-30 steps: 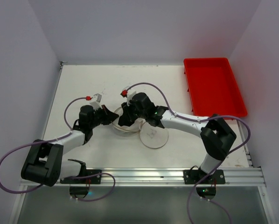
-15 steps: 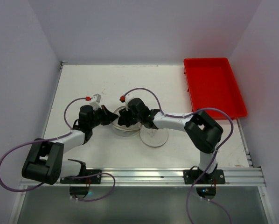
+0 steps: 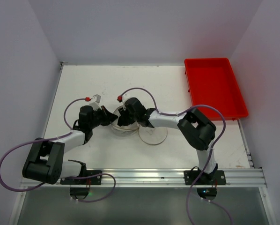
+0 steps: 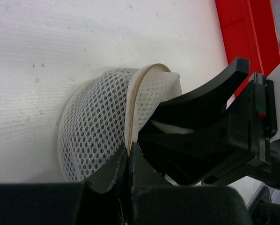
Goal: Unzip the laundry bag and remove the bra
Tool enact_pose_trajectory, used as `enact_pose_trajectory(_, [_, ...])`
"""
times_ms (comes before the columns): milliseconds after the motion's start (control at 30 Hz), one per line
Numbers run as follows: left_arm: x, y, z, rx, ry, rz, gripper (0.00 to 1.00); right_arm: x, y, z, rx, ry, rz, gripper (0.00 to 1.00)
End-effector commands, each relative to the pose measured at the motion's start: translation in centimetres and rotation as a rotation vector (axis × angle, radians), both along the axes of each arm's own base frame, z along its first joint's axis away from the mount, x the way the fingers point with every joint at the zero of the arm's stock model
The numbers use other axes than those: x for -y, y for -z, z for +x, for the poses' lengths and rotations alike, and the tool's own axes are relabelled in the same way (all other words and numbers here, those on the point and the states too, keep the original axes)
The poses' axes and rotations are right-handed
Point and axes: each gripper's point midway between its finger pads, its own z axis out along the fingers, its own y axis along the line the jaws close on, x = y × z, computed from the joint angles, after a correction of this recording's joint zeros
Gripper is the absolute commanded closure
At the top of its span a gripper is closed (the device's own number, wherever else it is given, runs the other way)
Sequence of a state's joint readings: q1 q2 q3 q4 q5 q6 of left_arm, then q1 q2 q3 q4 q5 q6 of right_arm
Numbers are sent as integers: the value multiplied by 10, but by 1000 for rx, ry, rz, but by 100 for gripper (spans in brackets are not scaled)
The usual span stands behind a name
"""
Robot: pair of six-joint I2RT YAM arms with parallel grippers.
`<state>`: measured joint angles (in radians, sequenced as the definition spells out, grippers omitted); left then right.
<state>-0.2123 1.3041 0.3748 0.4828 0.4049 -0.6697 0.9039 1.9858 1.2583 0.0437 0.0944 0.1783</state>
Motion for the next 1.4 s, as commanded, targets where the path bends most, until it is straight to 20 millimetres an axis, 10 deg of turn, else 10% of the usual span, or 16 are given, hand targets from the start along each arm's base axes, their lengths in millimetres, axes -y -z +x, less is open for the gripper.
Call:
enact_pose_trajectory(0, [-5,-2,6,-2,-21,1,98,1,9,-6,-40,-19,-28,61])
enact_pose_trajectory(233, [-7,3,7,-18,-27,12,98,-1,-28,-1,46,-26,39,100])
enact_pose_trajectory(1067, [-14,8,10,-39,-52,51,97,16,-148,-35,300,-154,360,100])
enact_pose_trajectory(1167, [-11,4,10,-25,-31,34,86,19,-144,-38,279,-154,345,100])
enact_pose_trajectory(1233, [1,-14,8,38,31,-29,46,19,-137,-40,265,-162,334,100])
enact_pose_trajectory(1367, [21,-53,-11,162,169,-141,24,22,-119,-43,228,-166,293,100])
